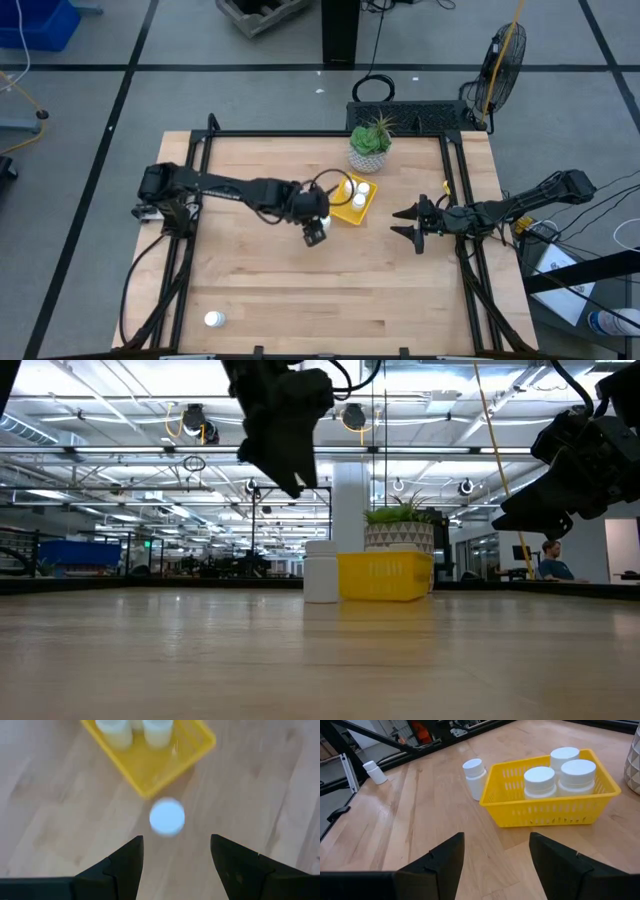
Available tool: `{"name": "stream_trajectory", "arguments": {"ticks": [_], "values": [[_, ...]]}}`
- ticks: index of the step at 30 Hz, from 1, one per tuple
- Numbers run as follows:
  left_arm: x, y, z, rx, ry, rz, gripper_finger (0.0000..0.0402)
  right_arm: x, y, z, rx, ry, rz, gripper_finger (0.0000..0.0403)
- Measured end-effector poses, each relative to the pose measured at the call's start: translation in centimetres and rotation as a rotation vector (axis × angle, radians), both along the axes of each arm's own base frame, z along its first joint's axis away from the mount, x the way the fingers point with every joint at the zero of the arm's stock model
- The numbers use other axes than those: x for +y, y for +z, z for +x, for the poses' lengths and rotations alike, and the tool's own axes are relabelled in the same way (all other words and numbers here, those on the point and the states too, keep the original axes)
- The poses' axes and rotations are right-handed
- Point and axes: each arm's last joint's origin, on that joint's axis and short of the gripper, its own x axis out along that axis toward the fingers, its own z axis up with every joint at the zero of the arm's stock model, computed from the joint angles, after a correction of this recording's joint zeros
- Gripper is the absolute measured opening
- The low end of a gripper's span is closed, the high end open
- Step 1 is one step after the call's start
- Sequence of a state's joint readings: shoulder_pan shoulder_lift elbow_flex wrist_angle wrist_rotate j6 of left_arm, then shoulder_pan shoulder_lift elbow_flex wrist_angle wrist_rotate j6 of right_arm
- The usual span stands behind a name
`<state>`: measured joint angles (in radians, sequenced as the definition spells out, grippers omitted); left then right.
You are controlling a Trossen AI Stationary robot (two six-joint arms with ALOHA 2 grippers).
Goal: Pick and place pill bottles into a basket
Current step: Put the top white medicine bottle into the bin
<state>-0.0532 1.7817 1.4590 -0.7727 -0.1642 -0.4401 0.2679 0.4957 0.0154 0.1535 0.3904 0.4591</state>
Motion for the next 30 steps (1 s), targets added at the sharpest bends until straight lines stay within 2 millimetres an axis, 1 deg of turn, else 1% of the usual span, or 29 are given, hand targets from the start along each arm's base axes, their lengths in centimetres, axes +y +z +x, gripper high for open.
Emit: {"name": "stream_trajectory", "arguments": {"ticks": [5, 9, 11, 15, 21, 24, 30], "values": [[1.5, -0.1, 0.8, -0.05, -0.02, 0.013, 0.0234, 0.0, 0.0, 0.0, 0.001, 0.0, 0.0, 0.0215], [2.4, -0.1, 0.8, -0.041, -0.041, 0.02, 0.0235, 0.0, 0.0, 0.0, 0.0, 0.0, 0.0, 0.0215], [2.5, -0.2, 0.6, -0.015, -0.064, 0.033, 0.0234, 0.0, 0.0, 0.0, 0.0, 0.0, 0.0, 0.0215], [2.2, -0.4, 0.4, 0.03, -0.197, 0.088, 0.0235, 0.0, 0.0, 0.0, 0.0, 0.0, 0.0, 0.0215], [2.2, -2.0, -0.3, 0.084, -0.37, 0.056, 0.0235, 0.0, 0.0, 0.0, 0.0, 0.0, 0.0, 0.0215], [2.4, -2.6, -0.4, 0.092, -0.385, 0.06, 0.0235, 0.0, 0.0, 0.0, 0.0, 0.0, 0.0, 0.0215], [3.0, -2.9, 0.3, -0.008, -0.363, 0.081, 0.0234, 0.0, 0.0, 0.0, 0.001, 0.0, 0.0, 0.0215]]}}
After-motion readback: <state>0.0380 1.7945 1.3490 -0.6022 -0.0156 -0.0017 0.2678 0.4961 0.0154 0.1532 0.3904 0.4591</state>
